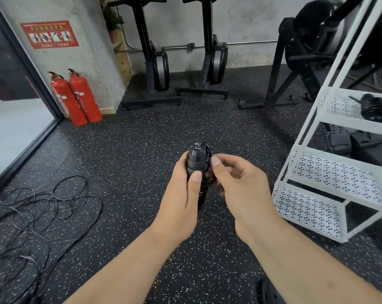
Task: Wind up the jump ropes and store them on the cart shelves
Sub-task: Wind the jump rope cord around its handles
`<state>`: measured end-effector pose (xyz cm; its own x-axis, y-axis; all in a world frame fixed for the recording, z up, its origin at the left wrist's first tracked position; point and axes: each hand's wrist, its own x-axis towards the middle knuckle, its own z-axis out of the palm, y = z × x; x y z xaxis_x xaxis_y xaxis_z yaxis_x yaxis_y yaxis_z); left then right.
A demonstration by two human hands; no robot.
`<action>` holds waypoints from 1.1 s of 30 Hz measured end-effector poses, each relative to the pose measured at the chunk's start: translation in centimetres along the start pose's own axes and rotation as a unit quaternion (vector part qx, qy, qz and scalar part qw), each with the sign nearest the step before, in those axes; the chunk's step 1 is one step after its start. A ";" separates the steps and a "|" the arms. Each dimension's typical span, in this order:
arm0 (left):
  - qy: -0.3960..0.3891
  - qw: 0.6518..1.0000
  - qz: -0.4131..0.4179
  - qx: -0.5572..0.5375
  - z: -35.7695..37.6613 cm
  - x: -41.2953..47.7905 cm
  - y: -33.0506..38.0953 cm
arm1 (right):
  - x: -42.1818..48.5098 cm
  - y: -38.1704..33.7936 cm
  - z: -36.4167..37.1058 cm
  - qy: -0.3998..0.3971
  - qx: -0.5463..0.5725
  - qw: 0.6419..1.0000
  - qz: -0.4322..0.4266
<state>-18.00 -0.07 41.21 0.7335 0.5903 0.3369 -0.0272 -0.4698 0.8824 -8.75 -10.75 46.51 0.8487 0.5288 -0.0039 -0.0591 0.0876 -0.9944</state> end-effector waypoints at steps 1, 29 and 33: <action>0.001 1.000 0.002 0.000 0.0 0.0 0.1 | 0.0 0.0 0.0 -0.003 0.011 1.000 0.005; 0.072 0.957 -0.155 -0.235 0.5 0.3 3.4 | 0.8 -0.5 -0.5 -0.090 0.060 0.991 0.085; 0.145 0.953 -0.183 -0.194 -1.0 2.0 2.3 | -0.8 -1.2 0.3 -0.216 -0.045 0.973 0.062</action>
<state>-17.29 0.67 44.27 0.5258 0.8506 0.0097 -0.0952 0.0475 0.9943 -9.49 -11.02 47.75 0.5371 0.8377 -0.0988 -0.0835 -0.0638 -0.9945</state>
